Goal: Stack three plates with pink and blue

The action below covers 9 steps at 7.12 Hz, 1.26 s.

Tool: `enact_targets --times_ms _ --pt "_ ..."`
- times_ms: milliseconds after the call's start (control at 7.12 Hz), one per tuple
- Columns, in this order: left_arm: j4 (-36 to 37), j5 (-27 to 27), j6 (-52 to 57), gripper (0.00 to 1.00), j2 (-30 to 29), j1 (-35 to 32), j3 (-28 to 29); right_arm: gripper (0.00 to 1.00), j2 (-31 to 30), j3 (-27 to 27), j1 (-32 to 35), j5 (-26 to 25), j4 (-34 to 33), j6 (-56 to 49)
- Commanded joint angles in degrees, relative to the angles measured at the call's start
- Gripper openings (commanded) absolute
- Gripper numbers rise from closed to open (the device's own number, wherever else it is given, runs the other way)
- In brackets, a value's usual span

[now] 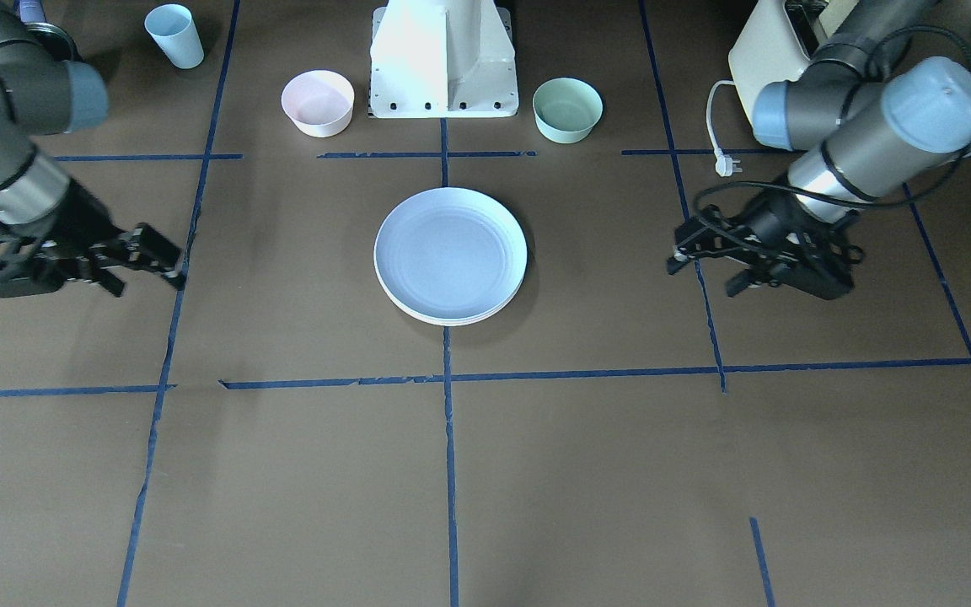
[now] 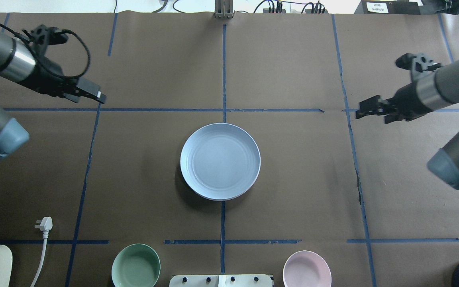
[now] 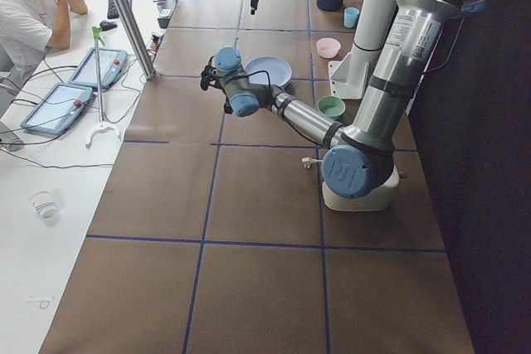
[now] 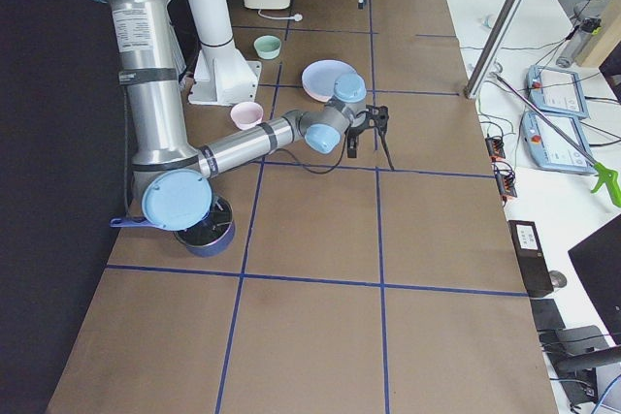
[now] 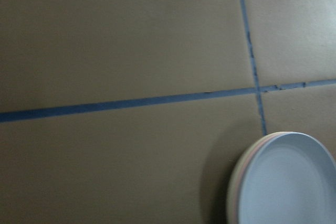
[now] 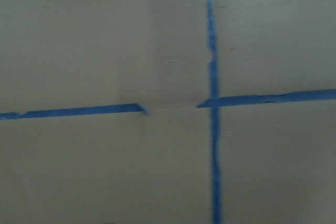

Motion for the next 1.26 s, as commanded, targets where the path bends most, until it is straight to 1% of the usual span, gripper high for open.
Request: enact_targets --times_ms 0,140,281,421,561,702,842,982,1123 --pt "15.71 0.03 31.41 1.00 4.59 -12.52 0.29 1.00 -4.15 -4.88 12.58 4.78 -5.76 -25.25" --pt "22.47 0.30 42.01 1.00 5.06 -18.67 1.07 1.00 -4.24 -4.81 16.88 4.44 -13.73 -35.71" --pt "28.55 0.47 50.90 1.00 5.06 -23.87 1.26 1.00 -4.16 -5.15 22.93 4.00 -22.51 -48.26" --pt "30.43 3.17 57.17 1.00 5.06 -26.61 2.48 1.00 -3.11 -5.33 28.04 4.00 -32.51 -61.18" --pt "30.45 3.29 58.71 1.00 5.06 -27.77 6.14 1.00 -1.80 -5.77 30.61 2.78 -38.44 -67.49" --pt "31.15 3.11 58.72 1.00 4.89 -27.79 9.31 1.00 -1.96 -5.95 31.77 2.85 -40.42 -70.94" --pt "36.64 2.76 58.20 1.00 5.32 -27.61 9.69 1.00 -1.79 -5.43 32.22 3.55 -42.00 -70.98" --pt "40.61 0.41 58.20 1.00 6.11 -27.44 9.70 1.00 -2.13 -5.42 32.22 3.91 -42.11 -70.80" --pt "41.08 0.30 58.02 1.00 7.42 -27.35 9.26 1.00 -2.31 -5.94 32.22 4.26 -41.85 -70.19"
